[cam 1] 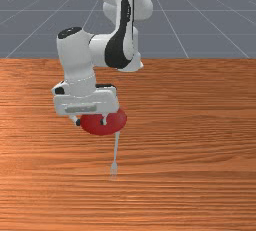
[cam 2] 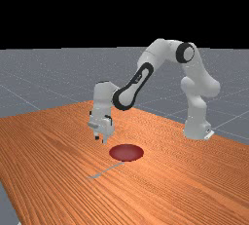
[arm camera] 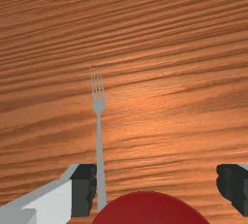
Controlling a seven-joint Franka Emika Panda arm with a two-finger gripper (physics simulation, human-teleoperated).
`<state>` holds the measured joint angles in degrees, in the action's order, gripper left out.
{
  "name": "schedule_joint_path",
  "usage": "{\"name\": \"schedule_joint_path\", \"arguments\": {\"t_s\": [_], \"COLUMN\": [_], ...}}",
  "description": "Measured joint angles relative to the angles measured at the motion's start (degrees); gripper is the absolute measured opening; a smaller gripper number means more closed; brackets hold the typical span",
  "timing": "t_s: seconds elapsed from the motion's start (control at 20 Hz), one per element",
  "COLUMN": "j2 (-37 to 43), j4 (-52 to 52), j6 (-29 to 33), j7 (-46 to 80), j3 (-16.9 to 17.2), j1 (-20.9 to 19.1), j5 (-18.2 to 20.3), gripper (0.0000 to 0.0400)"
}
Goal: Put the fork on the plate
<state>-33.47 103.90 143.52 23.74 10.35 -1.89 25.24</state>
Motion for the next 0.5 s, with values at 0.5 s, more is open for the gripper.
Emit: {"name": "schedule_joint_path", "arguments": {"t_s": [0.5], "j2": [-13.68], "j4": [-4.26], "j6": [10.76], "j7": [4.48], "j3": [-1.06], "j1": [10.09], "j5": [-3.47], "gripper": [0.04]}}
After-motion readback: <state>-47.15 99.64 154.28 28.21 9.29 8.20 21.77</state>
